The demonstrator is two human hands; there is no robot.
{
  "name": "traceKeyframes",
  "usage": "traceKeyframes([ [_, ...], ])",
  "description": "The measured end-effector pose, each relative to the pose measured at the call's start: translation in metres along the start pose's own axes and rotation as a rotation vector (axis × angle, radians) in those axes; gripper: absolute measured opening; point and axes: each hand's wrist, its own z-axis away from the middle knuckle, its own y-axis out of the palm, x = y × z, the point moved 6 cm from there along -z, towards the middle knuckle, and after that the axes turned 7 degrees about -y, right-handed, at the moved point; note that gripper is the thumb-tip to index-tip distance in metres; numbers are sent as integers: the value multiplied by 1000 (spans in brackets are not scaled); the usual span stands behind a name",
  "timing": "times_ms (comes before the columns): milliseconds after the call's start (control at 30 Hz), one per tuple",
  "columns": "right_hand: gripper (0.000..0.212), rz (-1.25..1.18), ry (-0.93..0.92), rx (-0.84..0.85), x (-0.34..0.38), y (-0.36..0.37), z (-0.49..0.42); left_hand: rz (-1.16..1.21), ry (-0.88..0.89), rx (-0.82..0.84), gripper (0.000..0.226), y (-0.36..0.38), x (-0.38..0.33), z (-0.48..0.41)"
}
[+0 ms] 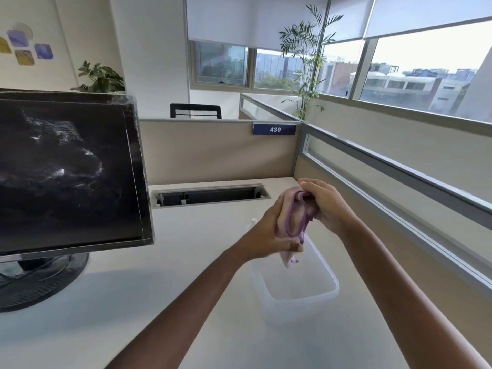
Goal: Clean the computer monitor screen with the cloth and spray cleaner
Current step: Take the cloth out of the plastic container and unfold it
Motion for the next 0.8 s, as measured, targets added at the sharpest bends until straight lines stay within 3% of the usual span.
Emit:
traceKeyframes([
  [100,20,-208,-50,166,16,30,6,64,-5,-103,73,-22,-7,4],
  [200,24,-266,-98,315,23,57,11,263,-99,-205,32,-47,-6,11],
  [300,43,-210,-141,365,23,82,11,294,-179,-264,40,-73,-10,18],
  [467,21,18,-198,314,21,119,-1,235,-323,-426,30,-128,-3,33],
  [533,14,84,-170,310,19,132,-10,118,-391,-527,41,-157,7,41],
  [600,17,132,-122,299,16,142,-18,-24,-501,-609,53,-184,17,53],
  [800,25,19,18,388,-1,186,-14,-208,-582,-700,53,-204,43,82],
])
